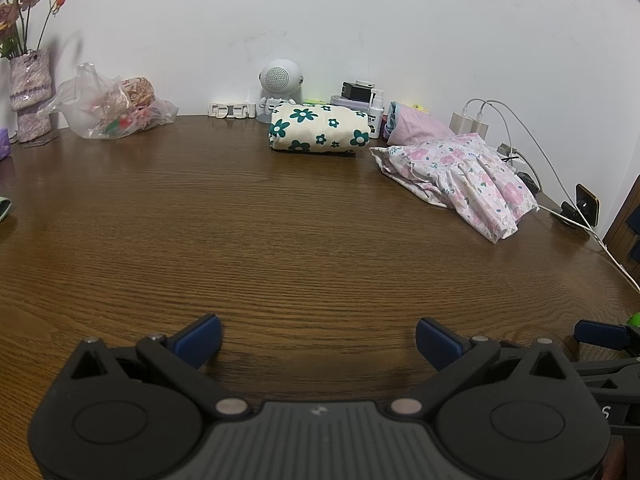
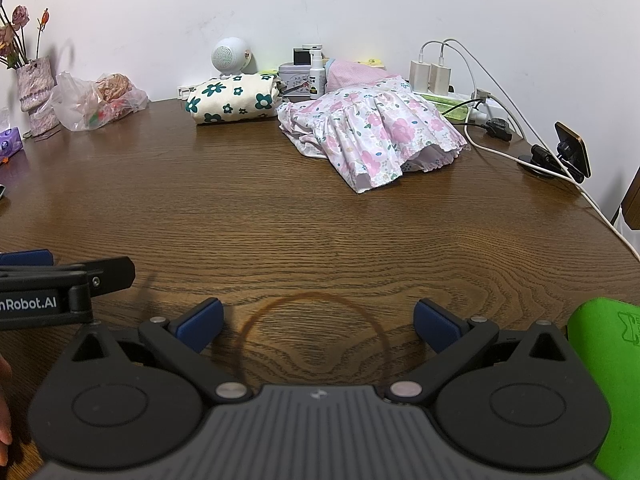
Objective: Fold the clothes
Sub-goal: 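Reach both tools to the pink floral dress and pinch its fabric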
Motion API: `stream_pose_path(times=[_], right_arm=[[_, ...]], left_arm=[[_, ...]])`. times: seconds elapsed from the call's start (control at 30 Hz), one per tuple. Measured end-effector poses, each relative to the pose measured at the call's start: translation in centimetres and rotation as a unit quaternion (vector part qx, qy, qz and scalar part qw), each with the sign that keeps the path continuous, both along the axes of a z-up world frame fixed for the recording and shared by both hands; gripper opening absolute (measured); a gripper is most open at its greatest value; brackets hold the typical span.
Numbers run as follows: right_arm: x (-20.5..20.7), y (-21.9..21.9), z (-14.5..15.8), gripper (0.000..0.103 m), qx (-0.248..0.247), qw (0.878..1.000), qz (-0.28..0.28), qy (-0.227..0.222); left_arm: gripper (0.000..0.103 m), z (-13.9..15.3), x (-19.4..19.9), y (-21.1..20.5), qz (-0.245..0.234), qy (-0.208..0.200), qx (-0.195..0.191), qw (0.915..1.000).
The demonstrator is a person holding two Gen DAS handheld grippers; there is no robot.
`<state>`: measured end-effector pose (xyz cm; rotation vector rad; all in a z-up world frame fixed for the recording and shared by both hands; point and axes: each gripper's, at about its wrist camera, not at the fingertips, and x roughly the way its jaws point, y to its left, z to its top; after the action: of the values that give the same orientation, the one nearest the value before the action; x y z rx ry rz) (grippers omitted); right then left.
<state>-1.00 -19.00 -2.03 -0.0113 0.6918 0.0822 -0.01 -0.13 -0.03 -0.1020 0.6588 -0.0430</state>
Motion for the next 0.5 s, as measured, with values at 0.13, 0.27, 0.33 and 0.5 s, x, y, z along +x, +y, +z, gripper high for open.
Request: stream_pose_path(times=[0.13,0.27,0.33,0.5], right_arm=[[0.2,-0.6,1.1,0.103,0.047,0.998,0.031,0.017],[0.2,-3.6,6.5,0.102,0.079,0.995,0.053,-0.016],[0.9,-5.2,9.4,0.103,0.028,0.997,0.050,-0.050],[9.0,-12.1,11.5,0.103,-0.003,1.000,0.008,-0.001]], left_arm=[[0.096,1.8,0.6,-1.1,-0.013,-0.010,-0.057,0.9982],[0.103,5.2,2.2,-3.0,-0.094,-0.062,-0.122,0.9861],[0.103,6.0,4.4,-3.9,-0.104,-0.055,-0.148,0.9820],[0.102,5.2,11.0,-6.8,-0.071,-0.012,-0.147,0.9865]])
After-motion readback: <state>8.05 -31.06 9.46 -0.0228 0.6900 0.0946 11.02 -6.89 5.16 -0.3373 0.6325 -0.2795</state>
